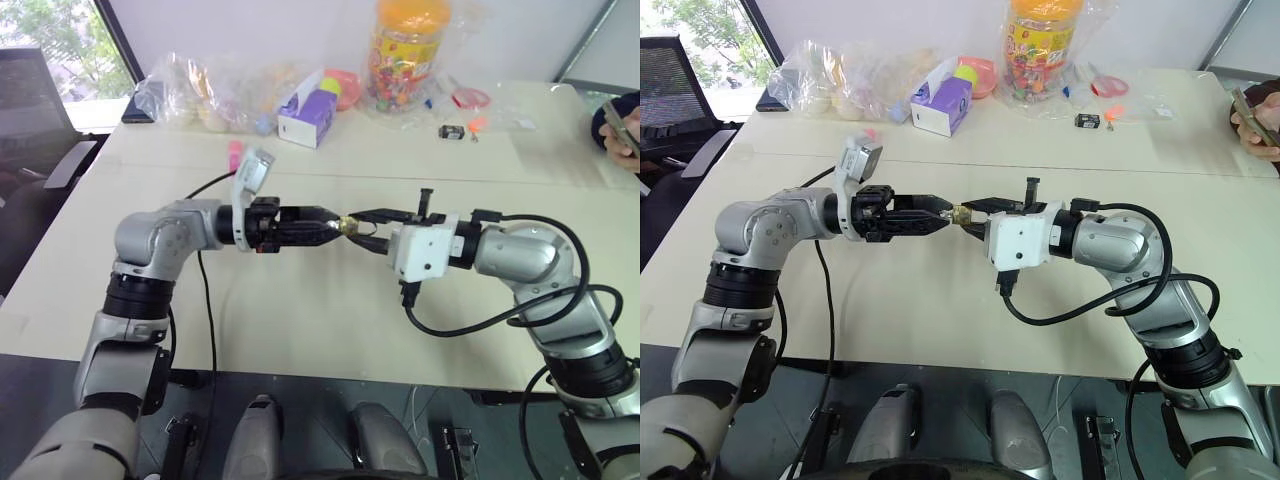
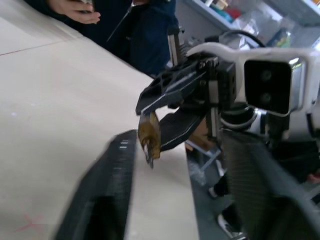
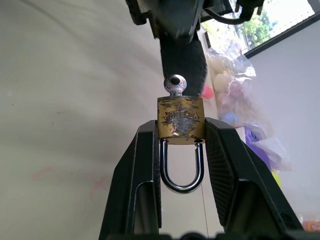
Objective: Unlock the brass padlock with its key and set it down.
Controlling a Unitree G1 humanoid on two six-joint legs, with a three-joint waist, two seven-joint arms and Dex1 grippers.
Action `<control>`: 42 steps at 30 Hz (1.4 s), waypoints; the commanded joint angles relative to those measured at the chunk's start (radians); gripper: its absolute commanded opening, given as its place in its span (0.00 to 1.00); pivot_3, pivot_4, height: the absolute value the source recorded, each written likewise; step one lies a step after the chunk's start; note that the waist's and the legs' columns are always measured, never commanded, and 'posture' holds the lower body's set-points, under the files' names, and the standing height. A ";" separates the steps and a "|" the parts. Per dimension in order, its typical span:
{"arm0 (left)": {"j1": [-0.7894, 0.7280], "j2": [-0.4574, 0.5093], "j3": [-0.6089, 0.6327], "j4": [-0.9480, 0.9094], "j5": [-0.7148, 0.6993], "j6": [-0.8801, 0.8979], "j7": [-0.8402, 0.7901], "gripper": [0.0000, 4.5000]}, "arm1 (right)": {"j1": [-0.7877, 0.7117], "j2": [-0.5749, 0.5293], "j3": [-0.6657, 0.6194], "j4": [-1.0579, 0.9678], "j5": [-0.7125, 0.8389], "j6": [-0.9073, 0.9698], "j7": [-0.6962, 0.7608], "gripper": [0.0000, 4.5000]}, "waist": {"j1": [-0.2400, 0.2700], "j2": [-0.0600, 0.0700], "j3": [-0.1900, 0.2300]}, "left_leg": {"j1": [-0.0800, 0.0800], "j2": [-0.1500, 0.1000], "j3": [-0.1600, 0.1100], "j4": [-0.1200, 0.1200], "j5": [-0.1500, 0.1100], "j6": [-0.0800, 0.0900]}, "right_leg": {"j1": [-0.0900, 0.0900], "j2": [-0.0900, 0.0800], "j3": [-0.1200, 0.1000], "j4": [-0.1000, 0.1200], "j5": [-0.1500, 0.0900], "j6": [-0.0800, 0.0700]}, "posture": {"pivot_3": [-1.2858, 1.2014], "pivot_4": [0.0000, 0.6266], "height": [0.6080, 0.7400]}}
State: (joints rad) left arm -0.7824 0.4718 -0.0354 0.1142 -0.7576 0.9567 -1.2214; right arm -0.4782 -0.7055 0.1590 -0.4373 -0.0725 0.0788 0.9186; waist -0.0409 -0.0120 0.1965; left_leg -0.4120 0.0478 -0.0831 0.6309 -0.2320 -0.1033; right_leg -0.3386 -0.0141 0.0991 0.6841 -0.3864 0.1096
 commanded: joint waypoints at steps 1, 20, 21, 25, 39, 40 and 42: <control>-0.018 -0.007 0.009 -0.018 0.001 -0.017 0.017 0.73 | -0.020 0.000 -0.009 -0.040 0.014 -0.019 -0.007 0.15 | -0.001 0.000 0.000 | 0.000 0.000 0.000 0.000 0.000 0.000 | 0.000 0.000 0.000 0.000 0.000 0.000 | 0.52 0.24 1.00; -0.018 -0.061 -0.032 0.008 0.074 -0.083 0.054 0.00 | -0.023 -0.004 -0.011 -0.054 0.011 -0.011 -0.006 0.15 | -0.001 0.000 0.000 | 0.000 0.000 0.000 0.000 0.000 0.000 | 0.000 0.000 0.000 0.000 0.000 0.000 | 0.52 0.24 1.00; -0.018 -0.061 -0.036 0.007 0.080 -0.088 0.056 0.00 | -0.023 -0.006 -0.010 -0.054 0.012 -0.011 -0.003 0.15 | -0.001 0.000 0.000 | 0.000 0.000 0.000 0.000 0.000 0.000 | 0.000 0.000 0.000 0.000 0.000 0.000 | 0.52 0.24 1.00; -0.018 -0.060 -0.034 0.011 0.078 -0.090 0.044 0.00 | -0.025 -0.001 -0.020 -0.049 0.036 0.004 -0.002 0.49 | -0.001 0.000 0.000 | 0.000 0.000 0.000 0.000 0.000 0.000 | 0.000 0.000 0.000 0.000 0.000 0.000 | 0.52 0.24 1.00; -0.032 -0.012 -0.023 0.038 0.111 -0.122 -0.005 0.00 | -0.035 -0.032 -0.229 -0.101 0.460 0.561 0.007 0.55 | 0.000 0.000 0.000 | 0.000 0.000 0.000 0.000 0.000 0.000 | 0.000 0.000 0.000 0.000 0.000 0.000 | 0.52 0.24 1.00; -0.034 -0.013 -0.023 0.037 0.111 -0.121 -0.004 0.00 | -0.044 -0.020 -0.239 -0.115 0.508 0.621 -0.009 0.45 | 0.000 0.000 0.000 | 0.000 0.000 0.000 0.000 0.000 0.000 | 0.000 0.000 0.000 0.000 0.000 0.000 | 0.52 0.24 1.00; -0.037 -0.016 -0.022 0.034 0.108 -0.118 -0.002 0.00 | -0.057 0.003 -0.263 -0.137 0.605 0.730 -0.042 0.20 | -0.001 0.000 0.000 | 0.000 0.000 0.000 0.000 0.000 0.000 | 0.000 0.000 0.000 0.000 0.000 0.000 | 0.52 0.24 1.00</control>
State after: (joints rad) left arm -0.7918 0.4532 -0.0684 0.1637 -0.6415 0.8460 -1.2176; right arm -0.5108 -0.7118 -0.0636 -0.5210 0.4470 0.7342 0.9017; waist -0.0418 -0.0120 0.1965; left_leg -0.4120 0.0480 -0.0831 0.6304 -0.2320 -0.1033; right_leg -0.3388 -0.0140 0.0992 0.6840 -0.3864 0.1096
